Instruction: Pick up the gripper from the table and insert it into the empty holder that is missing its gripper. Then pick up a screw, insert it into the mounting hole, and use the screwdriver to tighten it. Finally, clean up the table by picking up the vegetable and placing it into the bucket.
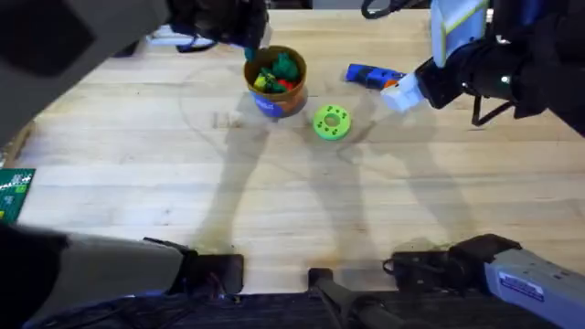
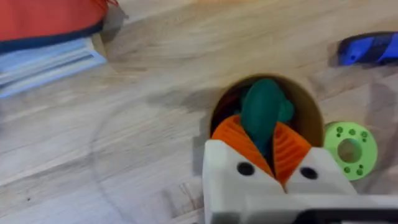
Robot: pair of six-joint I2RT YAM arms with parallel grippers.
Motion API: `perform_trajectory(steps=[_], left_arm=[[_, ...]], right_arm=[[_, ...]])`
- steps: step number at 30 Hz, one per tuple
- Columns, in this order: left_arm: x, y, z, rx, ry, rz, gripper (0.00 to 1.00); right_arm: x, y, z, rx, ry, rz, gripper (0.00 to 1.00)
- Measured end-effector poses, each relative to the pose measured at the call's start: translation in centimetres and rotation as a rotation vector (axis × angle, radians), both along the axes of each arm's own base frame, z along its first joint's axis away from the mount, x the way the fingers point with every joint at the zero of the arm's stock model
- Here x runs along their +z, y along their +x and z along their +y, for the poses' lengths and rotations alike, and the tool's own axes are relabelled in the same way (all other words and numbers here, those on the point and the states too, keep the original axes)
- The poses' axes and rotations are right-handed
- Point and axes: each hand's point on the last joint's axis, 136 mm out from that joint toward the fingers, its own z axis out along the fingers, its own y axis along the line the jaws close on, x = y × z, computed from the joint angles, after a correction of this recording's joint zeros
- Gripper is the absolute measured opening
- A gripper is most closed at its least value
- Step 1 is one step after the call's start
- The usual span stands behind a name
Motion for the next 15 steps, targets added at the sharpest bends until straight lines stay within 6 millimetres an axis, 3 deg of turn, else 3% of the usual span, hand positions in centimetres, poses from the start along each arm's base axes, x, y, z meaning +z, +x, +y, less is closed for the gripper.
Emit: perform_trajectory(steps=[5,12,15], left_arm=[[-3.6,1.2,-0.3,-0.001,0.017,0.060,0.026],[-4.0,0.8,-0.2,-0.002,0.023,0.083,0.150],[-4.3,0.4,-0.1,-0.006,0.031,0.103,0.410]], right_arm=[[0.0,0.0,0.0,0.013,-0.013,0.000,0.994],[0.0,0.0,0.0,0.036,-0.038,-0.003,0.994],[0.0,0.0,0.0,0.038,-0.041,-0.005,0.994]])
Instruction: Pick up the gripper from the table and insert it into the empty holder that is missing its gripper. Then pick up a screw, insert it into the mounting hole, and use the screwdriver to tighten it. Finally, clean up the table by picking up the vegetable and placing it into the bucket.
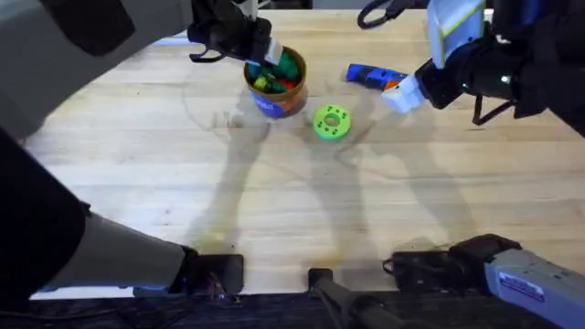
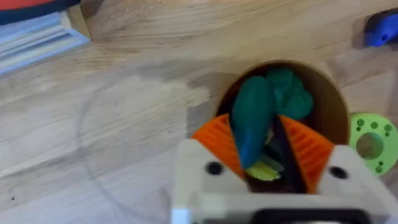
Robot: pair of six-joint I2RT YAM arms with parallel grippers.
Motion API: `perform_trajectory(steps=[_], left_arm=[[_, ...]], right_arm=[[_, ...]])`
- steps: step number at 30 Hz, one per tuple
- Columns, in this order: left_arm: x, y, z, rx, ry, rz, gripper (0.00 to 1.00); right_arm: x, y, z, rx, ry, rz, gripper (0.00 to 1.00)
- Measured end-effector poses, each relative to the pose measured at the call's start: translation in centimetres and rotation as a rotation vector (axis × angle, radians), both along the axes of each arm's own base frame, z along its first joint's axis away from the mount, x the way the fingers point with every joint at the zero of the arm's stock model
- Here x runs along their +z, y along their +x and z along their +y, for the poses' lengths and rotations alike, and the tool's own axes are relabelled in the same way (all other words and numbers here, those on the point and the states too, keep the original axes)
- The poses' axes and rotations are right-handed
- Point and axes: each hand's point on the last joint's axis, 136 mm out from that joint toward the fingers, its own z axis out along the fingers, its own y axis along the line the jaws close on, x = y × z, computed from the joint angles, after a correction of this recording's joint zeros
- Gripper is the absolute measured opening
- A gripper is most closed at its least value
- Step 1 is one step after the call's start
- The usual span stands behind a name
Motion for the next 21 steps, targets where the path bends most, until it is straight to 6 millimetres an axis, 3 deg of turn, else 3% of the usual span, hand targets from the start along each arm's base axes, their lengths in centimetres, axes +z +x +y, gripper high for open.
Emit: perform_trajectory(steps=[3,7,9,11,18,21], left_arm=[[0.0,0.0,0.0,0.001,0.000,0.001,0.613],[0.4,-0.2,0.1,-0.001,0.000,-0.004,0.692],[1.3,-0.7,0.2,-0.001,-0.003,-0.015,0.880],[3.2,-1.5,0.4,0.000,-0.011,-0.041,0.981],[12.3,-7.9,2.2,-0.001,-0.046,-0.171,0.987],[15.0,-11.3,3.1,-0.001,-0.059,-0.214,0.988]], right_arm=[[0.0,0.0,0.0,0.004,-0.005,-0.001,0.994],[0.0,0.0,0.0,0.005,-0.005,-0.001,0.994],[0.1,0.0,0.0,0.003,-0.003,-0.003,0.993],[0.5,-0.1,0.0,-0.008,0.013,-0.014,0.993],[4.7,-2.2,-0.6,-0.100,0.160,-0.127,0.994],[6.6,-3.2,-0.7,-0.147,0.266,-0.183,0.993]])
